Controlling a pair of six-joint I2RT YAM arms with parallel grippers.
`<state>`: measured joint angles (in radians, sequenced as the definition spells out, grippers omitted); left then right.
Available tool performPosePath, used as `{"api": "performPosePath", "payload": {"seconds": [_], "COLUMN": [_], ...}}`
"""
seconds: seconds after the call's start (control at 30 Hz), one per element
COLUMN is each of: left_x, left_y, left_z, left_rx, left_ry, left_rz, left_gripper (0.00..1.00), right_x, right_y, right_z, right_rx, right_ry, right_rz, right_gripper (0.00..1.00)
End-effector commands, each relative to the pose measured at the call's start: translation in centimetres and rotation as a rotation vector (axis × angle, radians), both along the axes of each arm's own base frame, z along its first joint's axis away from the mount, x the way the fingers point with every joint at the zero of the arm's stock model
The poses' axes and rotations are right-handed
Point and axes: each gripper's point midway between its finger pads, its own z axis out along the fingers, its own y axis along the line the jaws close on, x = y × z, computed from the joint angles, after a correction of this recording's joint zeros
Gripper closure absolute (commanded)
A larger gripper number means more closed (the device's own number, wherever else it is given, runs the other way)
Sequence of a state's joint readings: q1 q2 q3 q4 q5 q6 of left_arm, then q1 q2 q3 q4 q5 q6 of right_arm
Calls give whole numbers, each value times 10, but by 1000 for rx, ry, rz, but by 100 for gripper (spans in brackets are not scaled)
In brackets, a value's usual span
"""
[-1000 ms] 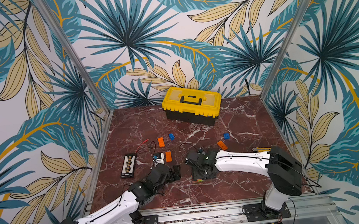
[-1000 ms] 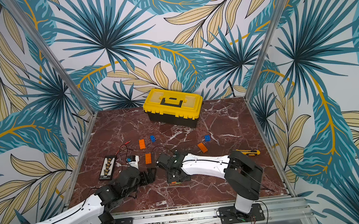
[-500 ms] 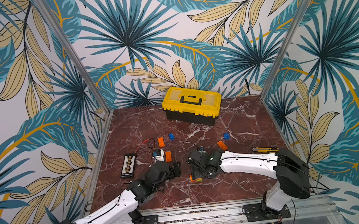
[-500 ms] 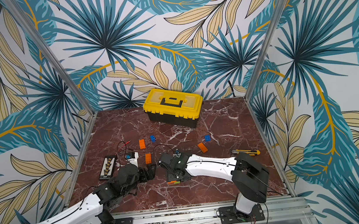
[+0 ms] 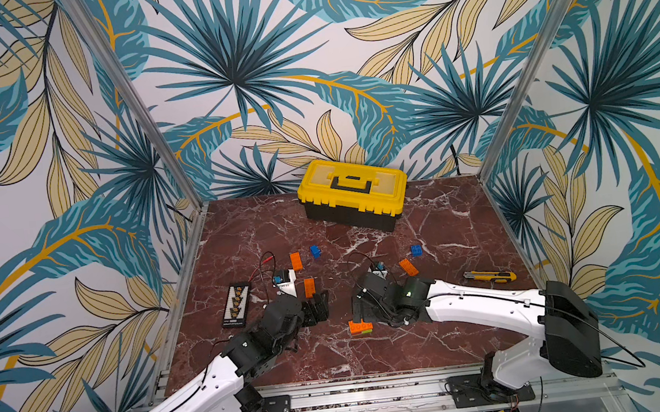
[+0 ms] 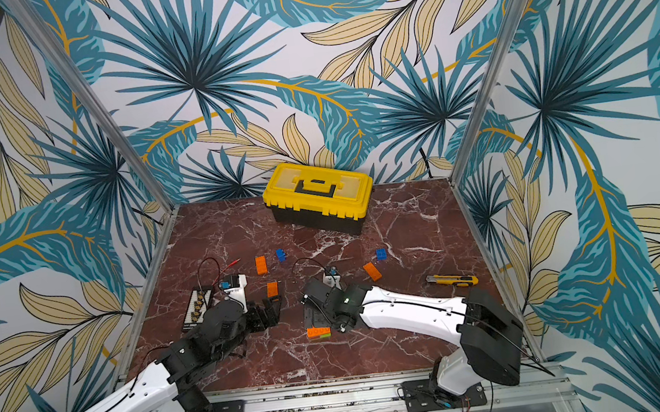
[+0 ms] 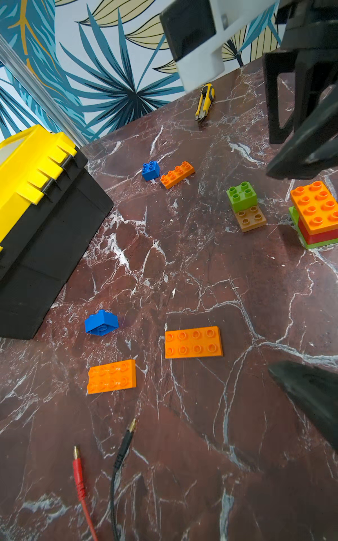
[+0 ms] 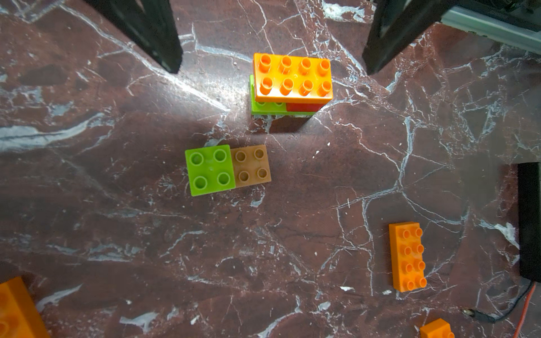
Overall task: Assemble the number 5 with lego
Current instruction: Assemble the lego brick with the lego brick, then pick up the lego brick from the center of the board.
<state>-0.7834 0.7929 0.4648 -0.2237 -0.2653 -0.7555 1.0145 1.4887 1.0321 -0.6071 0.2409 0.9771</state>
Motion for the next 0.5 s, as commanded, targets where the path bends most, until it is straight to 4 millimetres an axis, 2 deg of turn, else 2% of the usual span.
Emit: {"api": "performPosePath", "payload": {"seconds": [0.0,0.1,0.2,0.27,0.37,0.47], "left_x": [3,2,0,-1,-4,-5], "left_y": [-2,-1,5,7,10,12], "left_z": [14,12,5,1,-6,-9], "left_rx": [-27,-32,-29,-40,-51,-50], "left_ry": [-25,-18,-3,-1,5,6], "left_rz": [-1,4,30,39,48,53], "left_gripper": [0,0,0,0,0,0], "right_x": [0,-6,-15,-18,-15,-11], "right_y": [-7,1,7,2,-4,4], "right_z": [3,-3,-22,-29,-29,-24], "right_rx": [-43,-38,-62,-145,-221,-214], "right_ry": [3,66,141,148,126,114], "right_rz": [-11,3,6,8,6,27], "right_gripper": [1,1,1,1,1,1]}}
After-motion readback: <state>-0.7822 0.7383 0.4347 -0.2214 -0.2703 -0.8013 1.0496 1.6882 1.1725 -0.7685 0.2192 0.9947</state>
